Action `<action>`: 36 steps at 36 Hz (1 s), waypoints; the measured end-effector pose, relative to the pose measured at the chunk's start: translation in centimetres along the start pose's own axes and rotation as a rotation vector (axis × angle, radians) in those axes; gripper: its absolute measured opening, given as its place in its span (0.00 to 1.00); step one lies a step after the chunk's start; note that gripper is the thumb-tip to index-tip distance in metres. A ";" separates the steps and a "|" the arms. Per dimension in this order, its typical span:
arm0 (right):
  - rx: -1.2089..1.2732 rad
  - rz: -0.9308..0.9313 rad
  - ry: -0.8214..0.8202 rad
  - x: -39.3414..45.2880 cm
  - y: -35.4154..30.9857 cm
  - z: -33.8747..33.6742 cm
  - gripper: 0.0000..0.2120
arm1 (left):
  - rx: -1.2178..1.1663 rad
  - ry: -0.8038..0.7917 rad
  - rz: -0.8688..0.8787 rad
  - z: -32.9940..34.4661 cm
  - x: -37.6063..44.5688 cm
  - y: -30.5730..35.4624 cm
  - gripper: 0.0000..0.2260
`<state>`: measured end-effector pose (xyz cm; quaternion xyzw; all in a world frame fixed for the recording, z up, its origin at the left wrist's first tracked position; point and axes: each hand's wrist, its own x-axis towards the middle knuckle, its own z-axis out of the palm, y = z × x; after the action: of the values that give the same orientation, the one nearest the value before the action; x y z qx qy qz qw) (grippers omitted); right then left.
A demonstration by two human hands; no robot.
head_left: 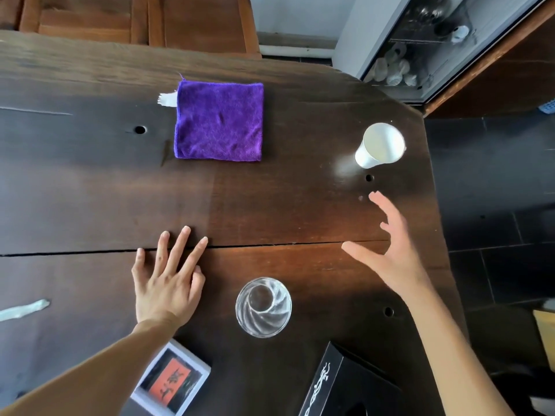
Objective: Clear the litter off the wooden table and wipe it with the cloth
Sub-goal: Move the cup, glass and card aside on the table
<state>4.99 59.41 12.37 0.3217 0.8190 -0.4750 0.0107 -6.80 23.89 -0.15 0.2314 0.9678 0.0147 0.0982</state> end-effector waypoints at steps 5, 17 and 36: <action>0.018 -0.003 -0.147 -4.4 0.3 2.6 0.47 | -0.013 -0.006 -0.005 0.1 0.0 0.0 0.27; 0.006 -0.058 -0.323 -10.4 0.0 9.9 0.54 | -0.034 0.032 0.011 0.4 0.0 0.0 0.26; 0.130 -0.096 -0.028 -10.7 0.8 15.7 0.45 | -0.071 0.063 0.022 0.4 -0.1 0.1 0.25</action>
<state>9.35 41.85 6.65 0.2753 0.8007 -0.5316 -0.0215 -6.61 23.90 -0.47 0.2377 0.9667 0.0574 0.0756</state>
